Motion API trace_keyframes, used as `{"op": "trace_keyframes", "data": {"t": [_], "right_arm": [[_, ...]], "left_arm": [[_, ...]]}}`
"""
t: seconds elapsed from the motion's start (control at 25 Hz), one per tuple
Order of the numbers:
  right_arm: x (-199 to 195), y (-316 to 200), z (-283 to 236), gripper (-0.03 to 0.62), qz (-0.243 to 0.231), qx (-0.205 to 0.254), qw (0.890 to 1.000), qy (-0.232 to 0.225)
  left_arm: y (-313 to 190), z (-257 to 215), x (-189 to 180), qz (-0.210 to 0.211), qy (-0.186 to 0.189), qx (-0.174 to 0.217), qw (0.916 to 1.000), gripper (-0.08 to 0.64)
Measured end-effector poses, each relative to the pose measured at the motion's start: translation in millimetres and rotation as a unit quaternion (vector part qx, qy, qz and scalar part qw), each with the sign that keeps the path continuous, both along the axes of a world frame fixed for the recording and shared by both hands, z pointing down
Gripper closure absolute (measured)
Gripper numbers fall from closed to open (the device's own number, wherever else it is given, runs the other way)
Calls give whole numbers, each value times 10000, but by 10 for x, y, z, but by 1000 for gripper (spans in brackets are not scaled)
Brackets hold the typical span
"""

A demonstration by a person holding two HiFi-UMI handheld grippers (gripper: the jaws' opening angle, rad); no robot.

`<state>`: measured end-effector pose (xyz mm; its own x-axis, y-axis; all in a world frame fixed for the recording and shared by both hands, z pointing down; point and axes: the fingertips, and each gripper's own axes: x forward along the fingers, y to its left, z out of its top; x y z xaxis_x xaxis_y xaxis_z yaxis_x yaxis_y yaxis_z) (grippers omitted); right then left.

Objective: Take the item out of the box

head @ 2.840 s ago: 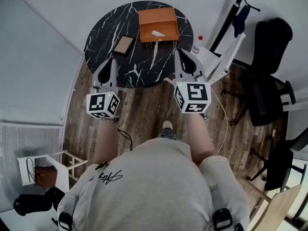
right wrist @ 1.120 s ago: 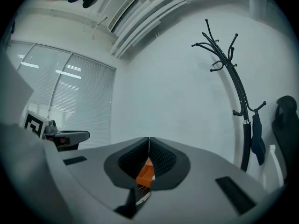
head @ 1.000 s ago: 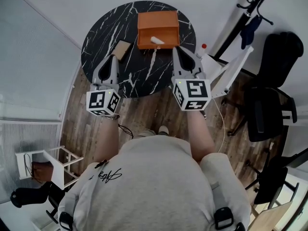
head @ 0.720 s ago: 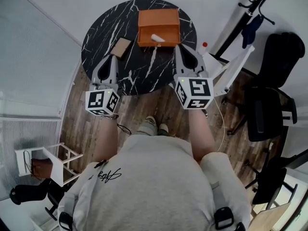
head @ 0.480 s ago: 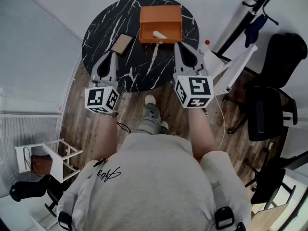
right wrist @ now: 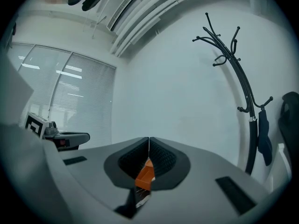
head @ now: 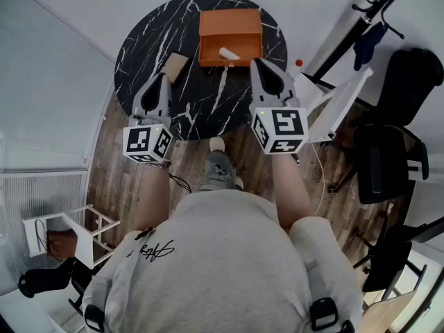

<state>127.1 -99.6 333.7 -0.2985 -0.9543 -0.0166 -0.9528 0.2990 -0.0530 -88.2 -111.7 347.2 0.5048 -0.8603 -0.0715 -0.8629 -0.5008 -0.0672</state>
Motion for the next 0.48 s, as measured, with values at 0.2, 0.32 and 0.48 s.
{"op": "trace_keyframes", "data": {"t": [0.2,0.32,0.48], "right_arm": [[-6,-214,89,581,33,-89,10000,14],[-30,-365,118,581,31,-105,9999,20],[-47,-576,109,581,42,-105,9999,9]], "left_arm": [[-227,59,-4,44,-4,-39,10000,557],[-384,86,5,80,6,-51,10000,557],[-598,75,33,142,6,-43,9999,557]]}}
